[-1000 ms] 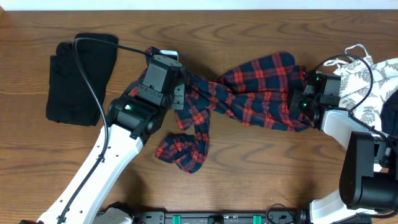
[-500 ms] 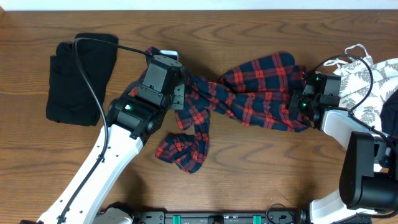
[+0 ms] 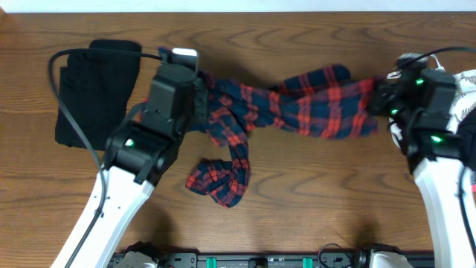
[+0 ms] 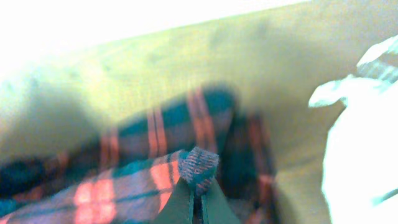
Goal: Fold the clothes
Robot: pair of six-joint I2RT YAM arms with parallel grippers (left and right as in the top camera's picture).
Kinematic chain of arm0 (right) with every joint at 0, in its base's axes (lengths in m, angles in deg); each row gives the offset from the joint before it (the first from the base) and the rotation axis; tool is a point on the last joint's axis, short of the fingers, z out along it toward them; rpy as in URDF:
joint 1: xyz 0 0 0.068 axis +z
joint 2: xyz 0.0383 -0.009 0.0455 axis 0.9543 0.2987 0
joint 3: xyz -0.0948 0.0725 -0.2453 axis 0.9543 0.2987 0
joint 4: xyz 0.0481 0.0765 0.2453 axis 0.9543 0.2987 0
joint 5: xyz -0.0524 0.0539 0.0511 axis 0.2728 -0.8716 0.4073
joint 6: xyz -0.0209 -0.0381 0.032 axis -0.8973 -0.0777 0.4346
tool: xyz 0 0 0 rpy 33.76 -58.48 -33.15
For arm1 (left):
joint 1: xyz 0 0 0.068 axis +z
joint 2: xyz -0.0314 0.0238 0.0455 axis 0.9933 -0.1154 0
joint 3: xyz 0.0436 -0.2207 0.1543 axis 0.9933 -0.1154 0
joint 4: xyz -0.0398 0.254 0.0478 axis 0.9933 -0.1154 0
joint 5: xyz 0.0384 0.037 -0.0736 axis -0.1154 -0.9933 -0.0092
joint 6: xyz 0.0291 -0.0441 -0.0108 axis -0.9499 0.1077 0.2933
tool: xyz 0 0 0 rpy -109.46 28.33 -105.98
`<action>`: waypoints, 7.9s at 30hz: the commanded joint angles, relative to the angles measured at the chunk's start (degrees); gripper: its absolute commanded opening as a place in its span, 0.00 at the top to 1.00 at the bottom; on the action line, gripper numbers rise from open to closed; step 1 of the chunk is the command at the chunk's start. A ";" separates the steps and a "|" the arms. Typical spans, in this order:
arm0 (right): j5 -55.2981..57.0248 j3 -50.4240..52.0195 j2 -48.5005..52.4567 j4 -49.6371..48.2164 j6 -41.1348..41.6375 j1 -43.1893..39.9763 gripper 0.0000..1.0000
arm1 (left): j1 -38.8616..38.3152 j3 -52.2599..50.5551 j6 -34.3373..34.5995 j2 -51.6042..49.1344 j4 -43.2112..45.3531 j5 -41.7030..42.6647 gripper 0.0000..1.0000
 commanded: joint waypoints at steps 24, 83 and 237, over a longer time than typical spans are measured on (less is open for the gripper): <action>12.90 -22.91 -9.75 15.15 -5.18 -0.33 0.99 | 0.31 6.40 -4.92 19.69 -4.68 -3.41 0.94; 13.31 -35.15 9.44 4.79 -5.97 -0.70 0.99 | 16.20 29.99 -7.48 -4.52 12.11 0.35 0.94; 10.16 -66.79 26.73 22.05 -7.06 -9.29 0.99 | 30.14 57.18 -1.53 -28.17 -13.00 19.76 0.94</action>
